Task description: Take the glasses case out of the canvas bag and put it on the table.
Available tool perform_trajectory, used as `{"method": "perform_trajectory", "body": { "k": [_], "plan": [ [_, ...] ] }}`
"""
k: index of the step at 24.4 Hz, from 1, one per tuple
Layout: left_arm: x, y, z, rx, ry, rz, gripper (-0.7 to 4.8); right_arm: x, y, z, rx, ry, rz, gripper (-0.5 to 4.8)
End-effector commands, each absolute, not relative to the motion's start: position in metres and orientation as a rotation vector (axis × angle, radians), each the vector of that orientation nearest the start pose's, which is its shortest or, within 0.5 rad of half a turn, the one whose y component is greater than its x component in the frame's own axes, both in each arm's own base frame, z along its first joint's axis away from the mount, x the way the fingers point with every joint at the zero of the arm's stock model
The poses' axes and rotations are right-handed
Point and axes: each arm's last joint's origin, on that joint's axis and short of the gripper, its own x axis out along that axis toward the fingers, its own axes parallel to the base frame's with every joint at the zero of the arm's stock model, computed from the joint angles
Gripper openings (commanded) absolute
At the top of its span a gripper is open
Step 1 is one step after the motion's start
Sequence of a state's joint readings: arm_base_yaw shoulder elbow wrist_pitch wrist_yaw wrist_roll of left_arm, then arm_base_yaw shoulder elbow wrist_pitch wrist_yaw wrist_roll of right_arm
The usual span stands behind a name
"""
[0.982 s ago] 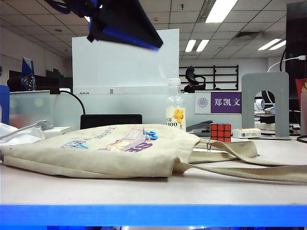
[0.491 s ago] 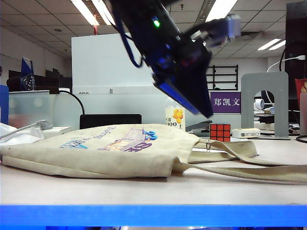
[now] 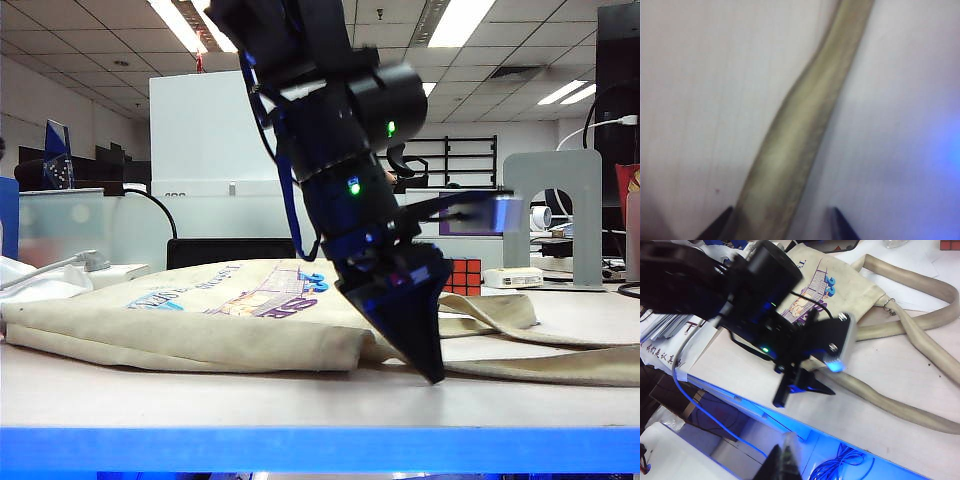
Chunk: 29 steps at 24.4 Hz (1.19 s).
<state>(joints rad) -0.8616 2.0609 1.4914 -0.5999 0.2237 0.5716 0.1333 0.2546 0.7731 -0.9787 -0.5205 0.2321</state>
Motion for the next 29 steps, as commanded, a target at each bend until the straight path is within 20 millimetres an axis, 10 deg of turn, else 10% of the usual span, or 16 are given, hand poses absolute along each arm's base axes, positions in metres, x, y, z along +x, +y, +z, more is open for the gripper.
{"method": "perform_trajectory", "body": {
  "k": [1,5,8,13,22,29],
  "plan": [
    [0.272,-0.328,0.15,0.846,0.905,-1.281,2.5,0.028,0.019,0.305,0.313,0.52,0.599,-0.05],
    [0.28,-0.342,0.152,0.806,0.844,-1.265,2.41,0.028,0.019,0.305,0.318,0.524,0.624,-0.05],
    [0.282,-0.357,0.173,0.627,0.816,-1.307,-0.03,0.028,0.019,0.304,0.312,0.523,0.623,-0.05],
    [0.29,-0.369,0.209,0.491,0.757,-1.316,-0.05,0.028,0.019,0.304,0.285,0.513,0.628,-0.05],
    [0.286,-0.34,0.337,0.334,0.451,-1.284,-0.05,0.029,0.018,0.304,0.221,0.494,0.598,-0.05],
    [0.28,-0.302,0.323,0.357,0.834,-1.205,-0.05,0.03,0.018,0.304,0.198,0.488,0.586,-0.05]
  ]
}}
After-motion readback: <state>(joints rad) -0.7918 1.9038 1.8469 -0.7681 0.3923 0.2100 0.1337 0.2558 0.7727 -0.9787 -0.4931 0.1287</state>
